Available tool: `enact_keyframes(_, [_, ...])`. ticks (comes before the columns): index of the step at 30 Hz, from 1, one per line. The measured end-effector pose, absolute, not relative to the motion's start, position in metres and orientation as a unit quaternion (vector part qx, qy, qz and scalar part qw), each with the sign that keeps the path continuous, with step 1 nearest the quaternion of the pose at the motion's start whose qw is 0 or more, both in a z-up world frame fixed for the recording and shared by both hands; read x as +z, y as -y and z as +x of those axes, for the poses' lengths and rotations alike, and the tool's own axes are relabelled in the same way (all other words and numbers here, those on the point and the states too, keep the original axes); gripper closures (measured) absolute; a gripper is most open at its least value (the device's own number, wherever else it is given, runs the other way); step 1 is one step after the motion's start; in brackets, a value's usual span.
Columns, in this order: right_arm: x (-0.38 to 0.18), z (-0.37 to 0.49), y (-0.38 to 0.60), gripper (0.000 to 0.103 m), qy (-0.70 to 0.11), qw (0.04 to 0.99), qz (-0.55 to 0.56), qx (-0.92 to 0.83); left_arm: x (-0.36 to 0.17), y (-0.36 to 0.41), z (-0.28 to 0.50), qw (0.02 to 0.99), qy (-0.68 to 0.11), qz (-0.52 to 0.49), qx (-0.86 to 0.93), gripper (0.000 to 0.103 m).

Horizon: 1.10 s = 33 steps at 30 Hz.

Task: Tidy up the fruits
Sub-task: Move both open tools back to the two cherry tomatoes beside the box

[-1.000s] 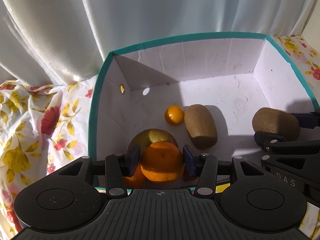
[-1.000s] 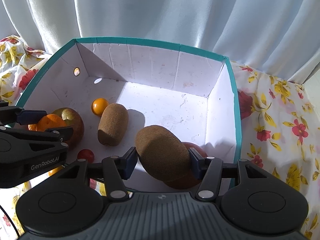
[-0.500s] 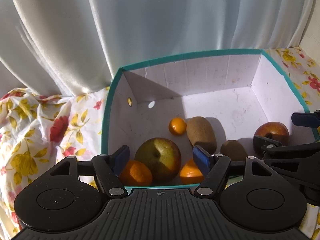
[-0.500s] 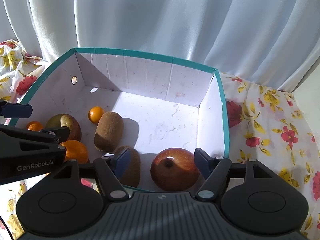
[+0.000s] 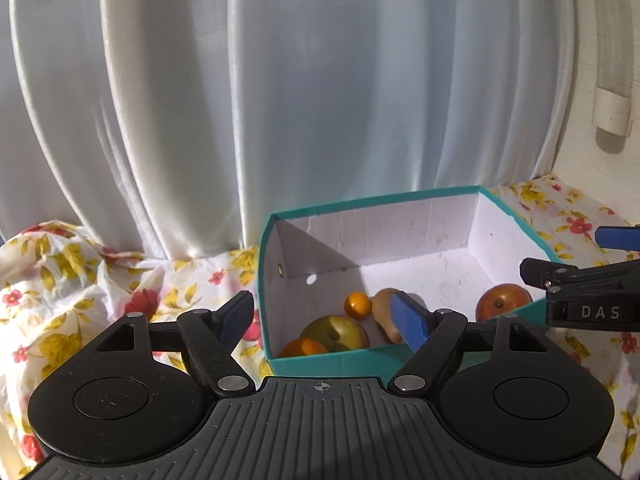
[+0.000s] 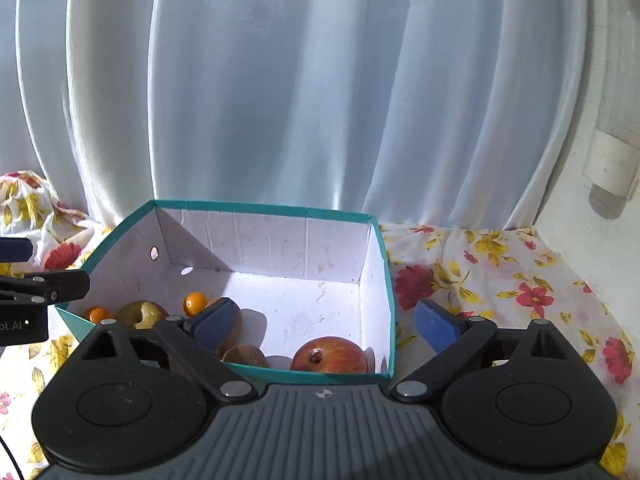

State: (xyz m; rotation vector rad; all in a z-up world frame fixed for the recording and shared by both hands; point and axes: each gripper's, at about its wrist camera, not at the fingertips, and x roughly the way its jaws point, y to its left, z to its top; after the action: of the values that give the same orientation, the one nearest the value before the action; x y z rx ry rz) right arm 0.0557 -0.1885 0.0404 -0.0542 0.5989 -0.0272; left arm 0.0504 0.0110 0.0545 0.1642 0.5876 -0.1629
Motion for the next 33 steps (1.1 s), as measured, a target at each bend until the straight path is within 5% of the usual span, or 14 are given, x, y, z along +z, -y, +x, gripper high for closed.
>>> enact_keyframes(9, [0.008, -0.013, 0.17, 0.007, -0.249, 0.967, 0.011, -0.055, 0.01, -0.033, 0.02, 0.948, -0.297, 0.062, -0.091, 0.023])
enact_keyframes(33, [-0.04, -0.021, 0.141, 0.009, -0.274, 0.961, -0.011, -0.048, -0.067, -0.015, 0.009, 0.935, -0.329, 0.098, -0.089, 0.029])
